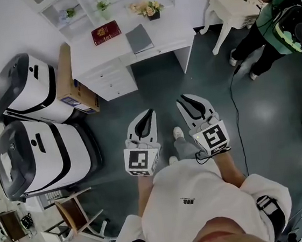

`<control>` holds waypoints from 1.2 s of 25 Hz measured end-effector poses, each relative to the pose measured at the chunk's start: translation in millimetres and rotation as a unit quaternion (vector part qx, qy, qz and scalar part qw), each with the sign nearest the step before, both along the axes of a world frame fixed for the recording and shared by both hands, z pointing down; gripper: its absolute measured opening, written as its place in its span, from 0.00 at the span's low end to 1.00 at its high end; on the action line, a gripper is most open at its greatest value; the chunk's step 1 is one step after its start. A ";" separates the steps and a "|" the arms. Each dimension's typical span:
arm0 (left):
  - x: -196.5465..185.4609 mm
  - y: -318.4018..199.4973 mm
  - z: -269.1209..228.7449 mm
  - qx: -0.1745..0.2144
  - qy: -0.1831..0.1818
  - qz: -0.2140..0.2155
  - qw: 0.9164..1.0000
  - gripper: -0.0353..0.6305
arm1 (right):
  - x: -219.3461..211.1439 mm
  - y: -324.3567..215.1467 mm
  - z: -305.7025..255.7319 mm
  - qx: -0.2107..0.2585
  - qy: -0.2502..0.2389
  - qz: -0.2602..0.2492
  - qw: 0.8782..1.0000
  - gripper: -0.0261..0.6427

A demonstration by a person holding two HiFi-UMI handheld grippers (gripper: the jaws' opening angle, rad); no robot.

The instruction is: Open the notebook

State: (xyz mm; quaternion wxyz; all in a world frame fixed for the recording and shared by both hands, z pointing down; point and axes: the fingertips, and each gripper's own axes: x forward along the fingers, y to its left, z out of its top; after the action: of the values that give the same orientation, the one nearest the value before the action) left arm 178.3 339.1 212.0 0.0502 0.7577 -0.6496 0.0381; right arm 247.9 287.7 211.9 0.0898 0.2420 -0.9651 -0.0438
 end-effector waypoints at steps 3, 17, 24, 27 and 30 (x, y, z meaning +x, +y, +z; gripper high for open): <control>-7.3 -21.8 1.2 -0.004 0.001 -0.002 1.000 0.05 | -8.6 -21.6 1.6 -0.003 0.001 -0.006 1.000 0.12; -27.1 -116.5 -7.0 -0.010 0.001 -0.033 0.999 0.05 | -33.9 -121.9 -2.1 -0.012 0.002 -0.046 0.999 0.12; -38.4 -155.8 -9.7 -0.010 -0.001 -0.054 0.998 0.05 | -48.4 -164.1 -3.4 -0.009 0.006 -0.071 0.997 0.12; -42.8 -171.0 -7.1 -0.013 0.000 -0.057 0.998 0.05 | -56.7 -179.1 -3.2 -0.010 0.006 -0.078 0.997 0.12; -48.9 -184.8 -4.3 -0.015 0.002 -0.059 0.998 0.05 | -64.2 -190.9 -3.7 -0.008 0.006 -0.084 0.996 0.12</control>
State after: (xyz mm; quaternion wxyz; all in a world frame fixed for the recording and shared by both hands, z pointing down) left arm 129.4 154.3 207.7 0.0649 0.7171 -0.6926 0.0437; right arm 183.7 96.8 208.2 0.0939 0.1593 -0.9817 -0.0447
